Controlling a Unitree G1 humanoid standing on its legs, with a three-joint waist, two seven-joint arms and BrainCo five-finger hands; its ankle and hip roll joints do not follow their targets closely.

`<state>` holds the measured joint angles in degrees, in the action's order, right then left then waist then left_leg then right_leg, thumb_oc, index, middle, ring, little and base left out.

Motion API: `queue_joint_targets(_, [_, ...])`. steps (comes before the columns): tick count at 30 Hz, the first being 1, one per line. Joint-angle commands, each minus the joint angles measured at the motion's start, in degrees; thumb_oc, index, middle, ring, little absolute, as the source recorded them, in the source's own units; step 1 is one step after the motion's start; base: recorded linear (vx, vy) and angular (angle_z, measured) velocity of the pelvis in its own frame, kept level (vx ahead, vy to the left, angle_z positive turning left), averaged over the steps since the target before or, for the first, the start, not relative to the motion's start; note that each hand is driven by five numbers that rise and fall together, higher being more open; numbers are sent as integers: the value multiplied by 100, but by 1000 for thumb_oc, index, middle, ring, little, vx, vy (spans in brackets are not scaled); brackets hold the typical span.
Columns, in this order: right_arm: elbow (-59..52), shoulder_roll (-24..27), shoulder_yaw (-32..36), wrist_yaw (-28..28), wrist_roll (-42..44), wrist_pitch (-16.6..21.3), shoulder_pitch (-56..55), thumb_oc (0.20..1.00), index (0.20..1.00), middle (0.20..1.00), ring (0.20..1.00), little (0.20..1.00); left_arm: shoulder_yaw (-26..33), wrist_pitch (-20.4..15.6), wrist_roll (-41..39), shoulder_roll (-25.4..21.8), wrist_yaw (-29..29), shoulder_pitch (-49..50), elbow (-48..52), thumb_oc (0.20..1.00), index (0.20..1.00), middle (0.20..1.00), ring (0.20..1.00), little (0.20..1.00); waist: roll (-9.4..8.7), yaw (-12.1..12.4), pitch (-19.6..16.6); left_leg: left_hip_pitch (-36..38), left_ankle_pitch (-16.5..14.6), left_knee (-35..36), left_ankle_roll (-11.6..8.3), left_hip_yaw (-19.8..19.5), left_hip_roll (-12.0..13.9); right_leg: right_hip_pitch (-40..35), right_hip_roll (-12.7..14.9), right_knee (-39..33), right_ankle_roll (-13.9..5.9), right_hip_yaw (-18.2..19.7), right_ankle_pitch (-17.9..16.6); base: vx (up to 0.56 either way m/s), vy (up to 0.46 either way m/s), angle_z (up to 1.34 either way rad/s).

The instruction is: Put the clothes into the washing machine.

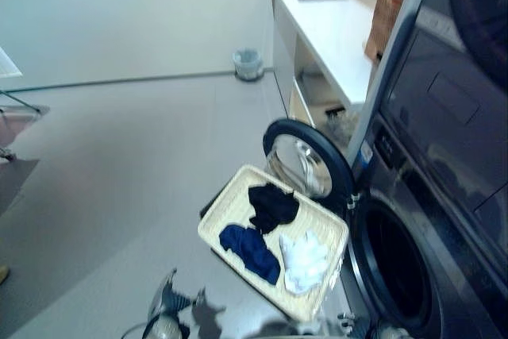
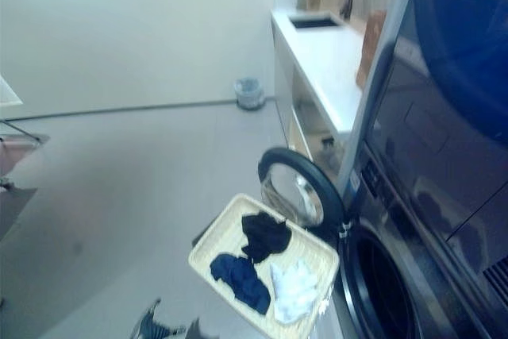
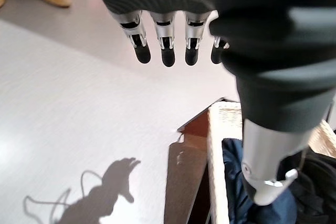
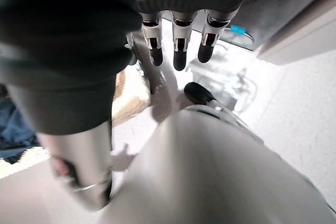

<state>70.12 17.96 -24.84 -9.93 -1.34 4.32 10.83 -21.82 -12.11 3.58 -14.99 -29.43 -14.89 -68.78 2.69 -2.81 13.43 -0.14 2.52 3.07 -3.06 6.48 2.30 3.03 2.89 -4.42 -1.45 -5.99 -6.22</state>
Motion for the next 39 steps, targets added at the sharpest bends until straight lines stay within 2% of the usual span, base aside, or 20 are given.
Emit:
queue_joint_targets(1, [9, 20, -278, 13, 231, 62, 424, 1000, 1000, 1000, 1000, 1000, -83, -41, -198, -144, -335, -600, -59, 1000, 1000, 1000, 1000, 1000, -245, -168, 434, -205, -663, -570, 405, 398, -549, 148, -97, 403, -308, 431, 481, -84, 108, -30])
queue_joint_targets(4, [-52, 64, -332, 51, 322, 116, 622, 1000, 1000, 1000, 1000, 1000, -123, -16, -285, -202, -417, -965, -59, 1000, 1000, 1000, 1000, 1000, -300, -234, 675, -543, -727, -853, 403, 501, -571, 437, -57, 391, -338, 534, 351, -94, 74, -35])
queue_joint_targets(5, [-80, 85, -366, 49, 398, 171, 748, 1000, 1000, 1000, 1000, 1000, -122, -14, -472, -292, -208, -1240, -118, 1000, 1000, 1000, 1000, 1000, -372, -282, 821, -751, -808, -1086, 409, 561, -599, 621, -18, 385, -372, 601, 267, -87, 33, -28])
queue_joint_targets(10, [-114, 82, -391, 62, 424, 219, 813, 1000, 1000, 1000, 1000, 1000, -91, -12, -514, -341, -122, -1398, -166, 1000, 1000, 1000, 1000, 1000, -421, -309, 913, -916, -875, -1284, 415, 598, -597, 760, -2, 419, -389, 651, 230, -53, 4, -19])
queue_joint_targets(11, [-333, 25, -481, 158, 1022, 340, 1157, 1000, 1000, 1000, 1000, 1000, -105, 145, -510, -661, 35, -2183, -454, 1000, 1000, 1000, 1000, 1000, -682, -512, 1271, -1579, -1146, -2062, 429, 772, -534, 1366, -22, 676, -450, 909, 116, -154, -5, -13])
queue_joint_targets(17, [-574, 20, -524, 210, 1287, 396, 1354, 1000, 1000, 1000, 1000, 1000, -224, 343, -378, -1012, 14, -2989, -699, 1000, 1000, 1000, 1000, 1000, -911, -752, 1520, -2123, -1296, -2491, 434, 885, -515, 1990, -29, 924, -520, 1070, 17, -82, 21, -32])
queue_joint_targets(28, [-927, 99, -742, 389, 1585, 443, 1475, 1000, 1000, 1000, 1000, 1000, -720, 678, -173, -1130, -48, -3998, -934, 1000, 1000, 1000, 1000, 1000, -1013, -1079, 1637, -3022, -1448, -3053, 379, 894, -536, 2891, 1, 1127, -495, 1074, -129, -24, 29, -7])
queue_joint_targets(30, [-1105, 144, -816, 474, 1758, 465, 1508, 1000, 1000, 1000, 1000, 1000, -889, 901, -133, -1166, 70, -4320, -1083, 1000, 1000, 1000, 1000, 1000, -1042, -1199, 1637, -3342, -1489, -3234, 348, 886, -546, 3215, 27, 1164, -487, 1056, -200, -18, 15, -9])
queue_joint_targets(35, [-1372, 219, -876, 549, 1972, 448, 1546, 1000, 1000, 1000, 1000, 1000, -1056, 1114, -50, -1240, 458, -4629, -1217, 1000, 1000, 1000, 1000, 1000, -1066, -1329, 1637, -3682, -1506, -3388, 320, 884, -536, 3561, 33, 1212, -469, 1057, -265, -3, 1, -1])
queue_joint_targets(36, [-1473, 247, -878, 592, 2017, 447, 1558, 1000, 1000, 1000, 1000, 1000, -1151, 1371, 28, -1239, 812, -4718, -1264, 1000, 1000, 1000, 1000, 1000, -1063, -1375, 1637, -3817, -1497, -3432, 315, 871, -543, 3711, 24, 1250, -460, 1060, -285, -14, 6, -4])
queue_joint_targets(37, [-1497, 250, -885, 605, 2020, 449, 1565, 1000, 1000, 1000, 1000, 1000, -1170, 1419, 29, -1230, 874, -4737, -1277, 1000, 1000, 1000, 1000, 1000, -1063, -1388, 1637, -3855, -1495, -3445, 316, 870, -543, 3750, 22, 1259, -456, 1061, -291, -23, 13, -5])
queue_joint_targets(38, [-1564, 272, -902, 640, 2057, 460, 1591, 1000, 1000, 1000, 1000, 1000, -1253, 1733, 209, -1207, 1292, -4818, -1355, 1000, 1000, 1000, 1000, 1000, -1068, -1437, 1637, -3986, -1492, -3492, 318, 857, -552, 3896, 9, 1291, -443, 1071, -321, 59, 52, -4])
queue_joint_targets(39, [-1593, 279, -926, 662, 2063, 471, 1546, 1000, 1000, 1000, 1000, 1000, -1329, 1964, 464, -1169, 1545, -4811, -1398, 1000, 1000, 1000, 1000, 1000, -995, -1404, 1637, -3954, -1682, -3550, 287, 771, -494, 3867, -82, 1328, -448, 1043, -197, 67, 67, -4])
